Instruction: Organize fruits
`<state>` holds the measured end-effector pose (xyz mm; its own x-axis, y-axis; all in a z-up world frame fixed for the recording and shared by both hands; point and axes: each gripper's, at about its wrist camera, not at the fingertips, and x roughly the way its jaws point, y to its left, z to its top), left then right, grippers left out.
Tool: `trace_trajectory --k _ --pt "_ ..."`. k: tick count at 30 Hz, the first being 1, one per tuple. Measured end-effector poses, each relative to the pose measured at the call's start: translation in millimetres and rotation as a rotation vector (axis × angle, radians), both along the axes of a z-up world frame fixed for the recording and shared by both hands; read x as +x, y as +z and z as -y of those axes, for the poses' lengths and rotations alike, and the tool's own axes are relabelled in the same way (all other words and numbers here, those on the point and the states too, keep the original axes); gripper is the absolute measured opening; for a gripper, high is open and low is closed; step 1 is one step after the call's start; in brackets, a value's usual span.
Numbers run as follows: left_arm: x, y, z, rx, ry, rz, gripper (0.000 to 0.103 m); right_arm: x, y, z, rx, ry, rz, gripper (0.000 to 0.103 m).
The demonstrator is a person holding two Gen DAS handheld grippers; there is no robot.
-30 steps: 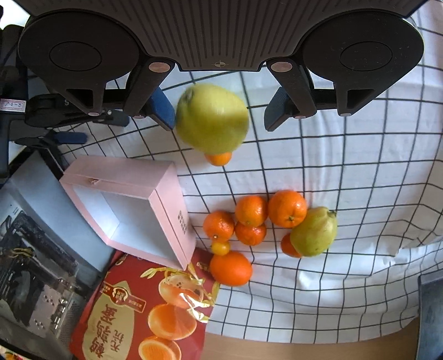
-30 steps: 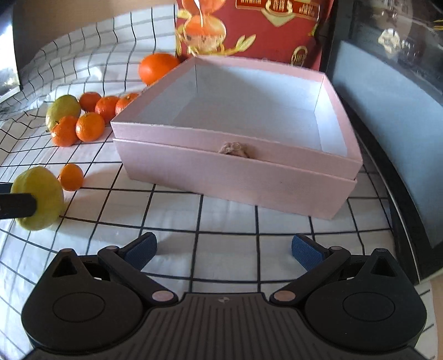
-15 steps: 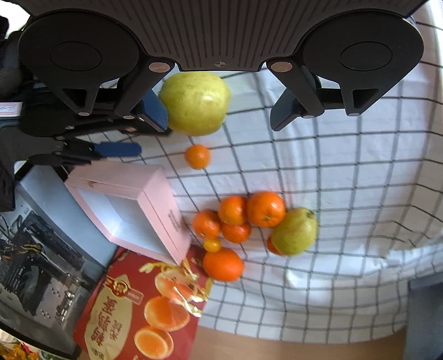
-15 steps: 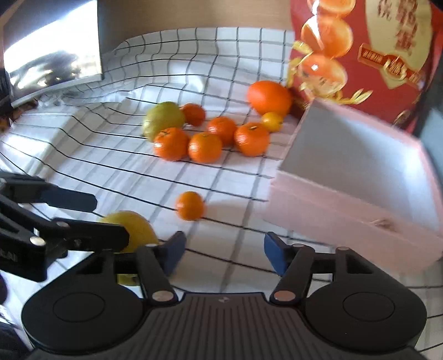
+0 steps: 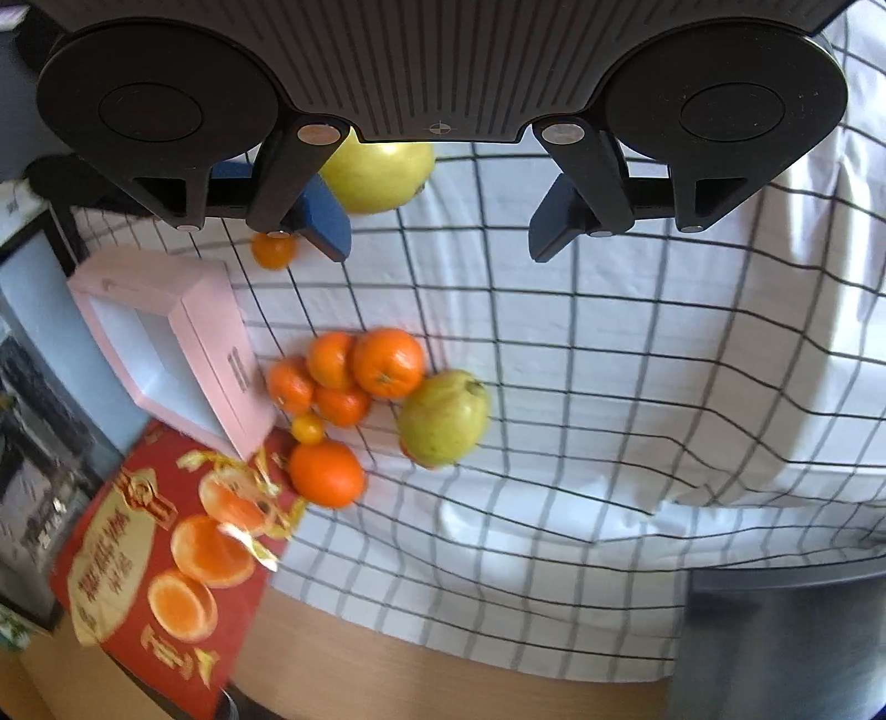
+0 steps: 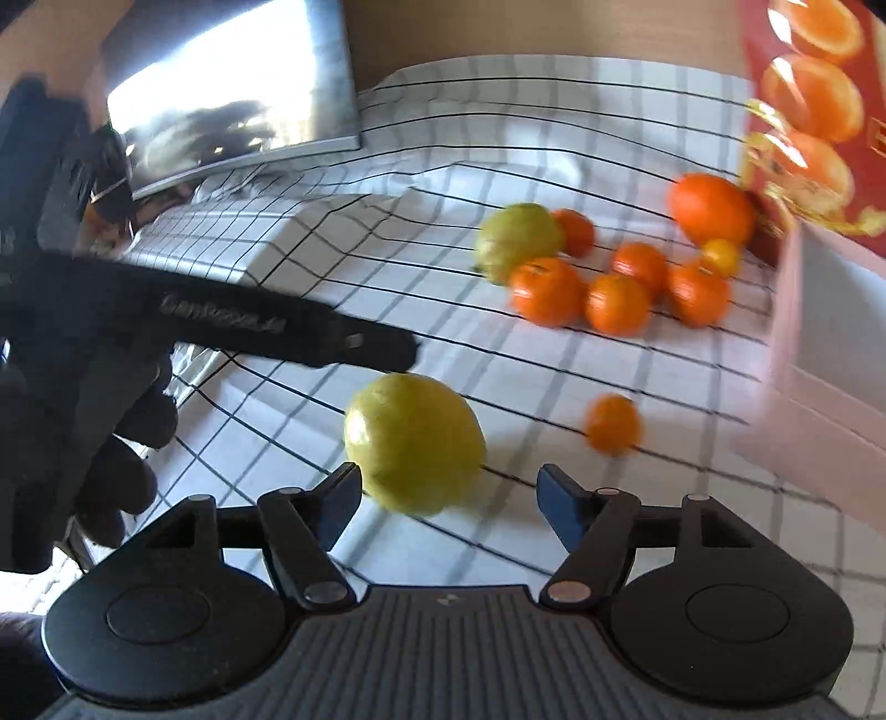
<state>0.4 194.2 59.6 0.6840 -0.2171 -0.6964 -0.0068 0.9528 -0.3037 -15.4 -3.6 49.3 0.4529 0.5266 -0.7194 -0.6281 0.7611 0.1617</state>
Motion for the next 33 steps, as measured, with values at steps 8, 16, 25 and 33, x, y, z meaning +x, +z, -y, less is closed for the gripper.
trace_trajectory --k 8,16,25,33 --pt "-9 -3 -44 -0.127 0.078 0.021 0.076 10 -13 -66 -0.074 0.085 0.089 0.070" --pt "-11 -10 -68 -0.124 0.104 0.043 0.073 26 -22 -87 -0.133 0.052 0.119 0.062" --pt "14 -24 -47 -0.142 0.041 0.026 0.072 13 11 -34 -0.055 -0.073 0.181 0.026" --pt "17 -17 -28 -0.124 -0.012 0.034 0.071 19 9 -12 -0.039 -0.142 0.184 0.027"
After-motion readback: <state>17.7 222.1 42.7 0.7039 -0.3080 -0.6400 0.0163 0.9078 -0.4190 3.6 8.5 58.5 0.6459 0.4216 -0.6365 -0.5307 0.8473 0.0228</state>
